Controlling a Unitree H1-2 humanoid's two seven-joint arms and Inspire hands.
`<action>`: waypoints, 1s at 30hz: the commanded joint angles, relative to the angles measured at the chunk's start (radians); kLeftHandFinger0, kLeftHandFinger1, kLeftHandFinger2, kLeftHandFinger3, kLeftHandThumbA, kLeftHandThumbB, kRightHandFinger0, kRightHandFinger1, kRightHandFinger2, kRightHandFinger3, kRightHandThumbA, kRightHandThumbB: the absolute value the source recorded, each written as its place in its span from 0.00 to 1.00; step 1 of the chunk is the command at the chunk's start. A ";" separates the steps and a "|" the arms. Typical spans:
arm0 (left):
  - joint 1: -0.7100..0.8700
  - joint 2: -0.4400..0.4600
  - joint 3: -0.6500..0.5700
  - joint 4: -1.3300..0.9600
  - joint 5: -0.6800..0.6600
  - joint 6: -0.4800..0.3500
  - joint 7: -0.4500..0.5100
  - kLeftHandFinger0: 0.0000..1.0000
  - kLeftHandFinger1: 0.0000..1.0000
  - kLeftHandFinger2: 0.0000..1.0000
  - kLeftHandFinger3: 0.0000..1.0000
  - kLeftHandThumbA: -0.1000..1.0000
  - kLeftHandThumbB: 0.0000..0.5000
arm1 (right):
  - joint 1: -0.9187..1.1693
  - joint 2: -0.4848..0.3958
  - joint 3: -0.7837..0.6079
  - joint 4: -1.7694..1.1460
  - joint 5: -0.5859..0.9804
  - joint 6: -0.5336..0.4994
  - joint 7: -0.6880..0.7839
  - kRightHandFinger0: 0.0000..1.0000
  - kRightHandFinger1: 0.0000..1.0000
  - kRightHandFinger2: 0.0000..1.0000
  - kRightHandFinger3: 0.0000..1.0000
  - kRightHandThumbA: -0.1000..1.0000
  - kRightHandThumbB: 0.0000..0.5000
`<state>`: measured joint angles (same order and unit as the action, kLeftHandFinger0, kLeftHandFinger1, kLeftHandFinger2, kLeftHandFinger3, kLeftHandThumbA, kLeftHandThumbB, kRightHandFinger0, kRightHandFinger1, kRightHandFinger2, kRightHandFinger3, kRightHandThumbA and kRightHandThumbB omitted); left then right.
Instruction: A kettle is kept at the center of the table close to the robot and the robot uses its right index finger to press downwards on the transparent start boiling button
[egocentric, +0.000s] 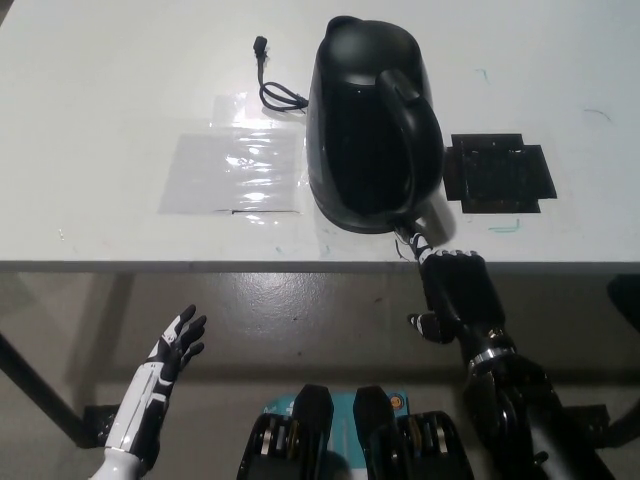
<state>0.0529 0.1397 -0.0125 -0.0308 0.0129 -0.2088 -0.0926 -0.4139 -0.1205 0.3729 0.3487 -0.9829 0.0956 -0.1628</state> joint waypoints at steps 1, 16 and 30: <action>-0.016 0.017 -0.001 -0.026 0.004 -0.016 -0.011 1.00 1.00 1.00 1.00 1.00 0.66 | -0.051 0.001 -0.004 0.005 0.030 -0.005 -0.025 0.00 0.00 0.15 1.00 1.00 0.39; -0.022 0.016 -0.001 -0.026 0.005 -0.020 -0.010 1.00 1.00 1.00 1.00 0.99 0.64 | -0.068 0.002 0.014 0.124 0.032 0.011 -0.043 0.00 0.04 0.29 1.00 1.00 0.39; -0.026 0.015 0.003 -0.025 0.007 -0.017 -0.005 1.00 1.00 1.00 1.00 0.99 0.63 | -0.068 -0.007 0.029 0.178 0.058 -0.016 -0.095 0.00 0.01 0.14 1.00 1.00 0.40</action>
<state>0.0438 0.1414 -0.0122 -0.0310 0.0145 -0.2085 -0.0925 -0.4634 -0.1170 0.3976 0.5244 -0.9493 0.0683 -0.2707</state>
